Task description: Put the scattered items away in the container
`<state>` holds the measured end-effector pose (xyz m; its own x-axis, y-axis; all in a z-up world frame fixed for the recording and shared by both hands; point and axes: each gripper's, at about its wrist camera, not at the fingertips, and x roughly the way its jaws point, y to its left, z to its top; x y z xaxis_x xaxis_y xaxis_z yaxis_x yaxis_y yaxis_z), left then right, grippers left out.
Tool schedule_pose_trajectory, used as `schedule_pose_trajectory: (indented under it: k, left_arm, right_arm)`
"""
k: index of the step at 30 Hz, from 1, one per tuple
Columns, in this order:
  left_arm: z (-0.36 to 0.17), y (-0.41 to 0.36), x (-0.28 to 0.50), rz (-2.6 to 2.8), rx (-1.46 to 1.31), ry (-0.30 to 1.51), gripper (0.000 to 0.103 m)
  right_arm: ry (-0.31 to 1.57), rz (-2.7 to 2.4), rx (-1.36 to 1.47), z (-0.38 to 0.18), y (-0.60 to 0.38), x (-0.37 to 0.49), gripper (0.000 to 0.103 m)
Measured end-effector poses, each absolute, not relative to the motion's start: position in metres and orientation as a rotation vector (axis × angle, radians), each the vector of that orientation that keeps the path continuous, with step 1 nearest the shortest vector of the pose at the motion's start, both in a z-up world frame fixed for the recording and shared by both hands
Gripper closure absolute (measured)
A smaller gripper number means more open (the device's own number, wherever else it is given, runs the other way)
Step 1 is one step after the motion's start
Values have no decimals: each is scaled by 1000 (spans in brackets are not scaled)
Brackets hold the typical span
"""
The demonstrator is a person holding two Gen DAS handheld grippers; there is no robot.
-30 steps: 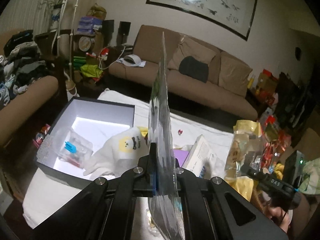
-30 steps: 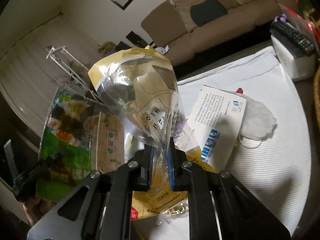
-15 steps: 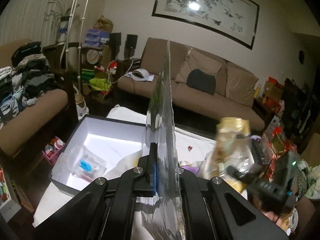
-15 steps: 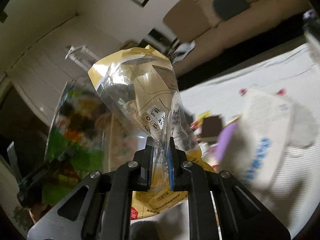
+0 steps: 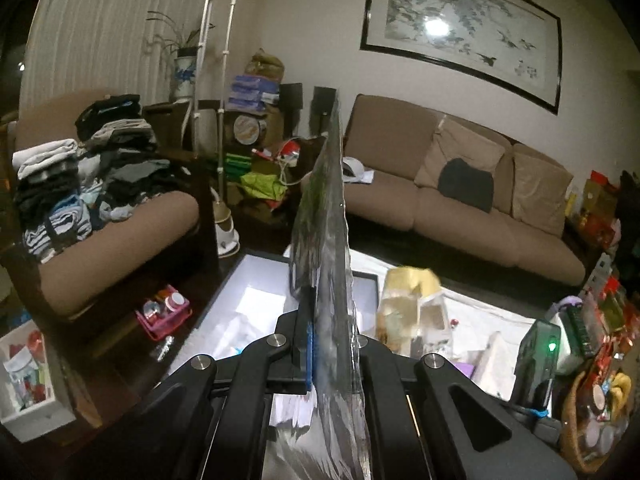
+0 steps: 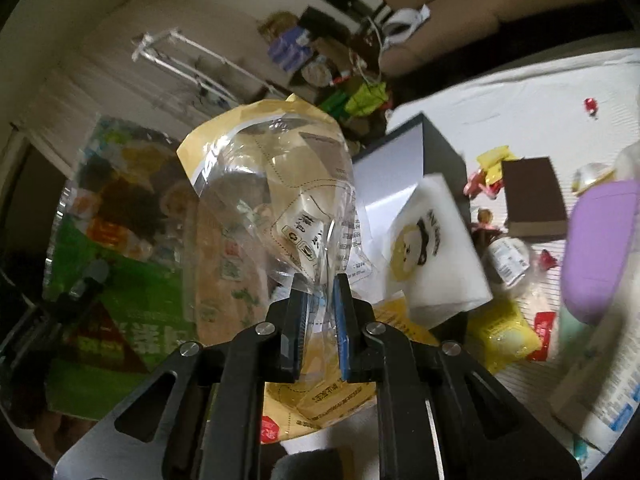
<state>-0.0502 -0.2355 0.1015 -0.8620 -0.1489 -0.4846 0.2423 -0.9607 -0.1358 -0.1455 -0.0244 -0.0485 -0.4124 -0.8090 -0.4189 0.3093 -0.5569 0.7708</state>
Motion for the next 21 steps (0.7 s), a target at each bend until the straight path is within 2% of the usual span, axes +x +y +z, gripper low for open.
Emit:
schedule_pose_trajectory:
  k: [4, 11, 16, 18, 19, 21]
  left_arm:
    - [99, -247, -60, -2802, 686, 250, 101]
    - [103, -245, -71, -2697, 602, 35, 101]
    - [90, -244, -84, -2623, 595, -34, 101]
    - [81, -240, -92, -2611, 612, -65, 101]
    - [78, -238, -96, -2608, 620, -75, 101]
    - [70, -233, -103, -2614, 638, -85, 101]
  right_arm:
    - [-801, -1991, 1024, -54, -44, -149, 89]
    - [-840, -1935, 945, -54, -67, -152, 88]
    - [-1053, -1709, 853, -74, -78, -160, 89]
    - [-1033, -1784, 930, -84, -82, -161, 84]
    - [-1007, -1828, 982, -88, -84, -161, 79]
    - [-977, -1876, 1028, -96, -81, -161, 78]
